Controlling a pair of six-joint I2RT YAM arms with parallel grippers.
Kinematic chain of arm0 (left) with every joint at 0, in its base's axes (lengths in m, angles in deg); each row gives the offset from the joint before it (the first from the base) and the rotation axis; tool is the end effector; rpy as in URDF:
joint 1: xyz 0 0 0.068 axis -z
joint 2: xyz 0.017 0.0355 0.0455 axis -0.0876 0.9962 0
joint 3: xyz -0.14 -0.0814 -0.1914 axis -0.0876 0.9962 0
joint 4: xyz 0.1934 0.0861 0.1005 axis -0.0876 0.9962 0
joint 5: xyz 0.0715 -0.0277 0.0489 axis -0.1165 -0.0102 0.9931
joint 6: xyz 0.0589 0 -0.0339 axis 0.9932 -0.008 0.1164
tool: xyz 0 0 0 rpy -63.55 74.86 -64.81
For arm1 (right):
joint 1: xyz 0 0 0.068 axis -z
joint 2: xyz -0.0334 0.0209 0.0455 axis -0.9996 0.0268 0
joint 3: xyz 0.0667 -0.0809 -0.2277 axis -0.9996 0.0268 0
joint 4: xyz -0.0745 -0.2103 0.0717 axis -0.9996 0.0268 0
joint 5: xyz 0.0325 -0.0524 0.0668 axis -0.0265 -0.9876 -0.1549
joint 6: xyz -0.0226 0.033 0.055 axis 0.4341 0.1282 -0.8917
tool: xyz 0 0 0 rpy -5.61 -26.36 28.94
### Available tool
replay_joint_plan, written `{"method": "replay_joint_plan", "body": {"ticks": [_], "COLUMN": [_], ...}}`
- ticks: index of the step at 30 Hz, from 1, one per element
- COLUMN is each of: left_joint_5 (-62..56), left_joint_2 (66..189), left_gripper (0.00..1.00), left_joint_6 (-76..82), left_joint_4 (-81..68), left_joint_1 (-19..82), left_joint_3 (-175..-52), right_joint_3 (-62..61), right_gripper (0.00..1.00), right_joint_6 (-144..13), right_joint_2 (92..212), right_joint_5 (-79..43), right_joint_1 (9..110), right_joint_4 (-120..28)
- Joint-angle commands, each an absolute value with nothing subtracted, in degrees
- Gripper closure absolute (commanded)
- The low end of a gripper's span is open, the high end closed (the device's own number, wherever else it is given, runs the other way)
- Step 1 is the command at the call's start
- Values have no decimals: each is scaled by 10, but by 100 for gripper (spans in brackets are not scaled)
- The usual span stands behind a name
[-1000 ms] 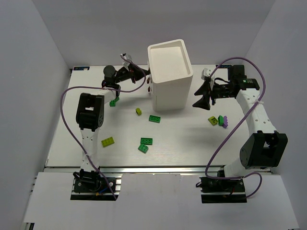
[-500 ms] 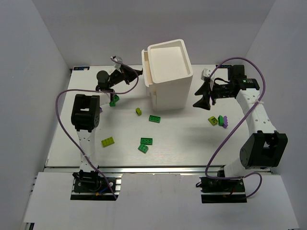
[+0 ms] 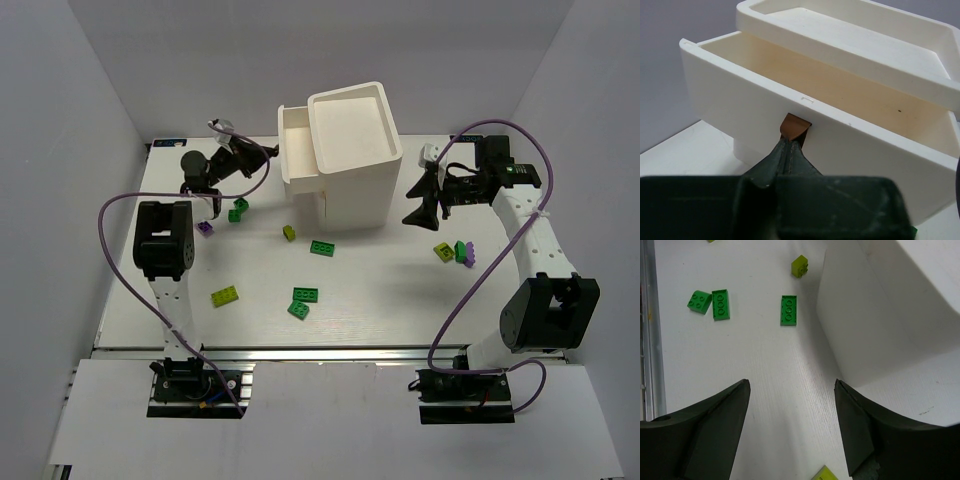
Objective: Sort the legos into containers by color
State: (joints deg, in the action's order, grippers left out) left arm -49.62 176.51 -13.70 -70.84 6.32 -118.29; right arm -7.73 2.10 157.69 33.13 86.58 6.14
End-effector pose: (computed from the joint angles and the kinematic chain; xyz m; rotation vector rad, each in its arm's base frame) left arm 0.4438 -0.0547 0.2311 0.5691 1.3406 -1.0097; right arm 0.2802 0.0559 0.3123 -1.3720 1.5902 0.7118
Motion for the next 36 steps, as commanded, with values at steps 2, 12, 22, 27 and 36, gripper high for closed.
{"method": "replay_joint_plan", "body": {"ticks": [2,12,22,27,36], "left_joint_5": [-489,-433,-125,-26,-12], "left_joint_2": [1717,1638,1416,1326,1196], "left_gripper": [76,19,35,41,9], "left_joint_6": [-136,-73,-20,-76,-74], "left_joint_4": [-697,-490,-123,64,193], "left_joint_1": [49,43,29,24,24], "left_joint_3": [-1178,-1204,-1117,-1086,-1001], "right_joint_3": [-84,-35,76,47,65], "right_gripper": [23,13,45,21,14], "right_joint_6": [55,127,-49,-43,-114], "right_joint_2": [1571,1578,1594,1658,1734], "right_joint_5": [336,289,151,142,55], "right_joint_1": [862,778,610,538,419], "right_joint_4": [79,87,-187,-161,-253]}}
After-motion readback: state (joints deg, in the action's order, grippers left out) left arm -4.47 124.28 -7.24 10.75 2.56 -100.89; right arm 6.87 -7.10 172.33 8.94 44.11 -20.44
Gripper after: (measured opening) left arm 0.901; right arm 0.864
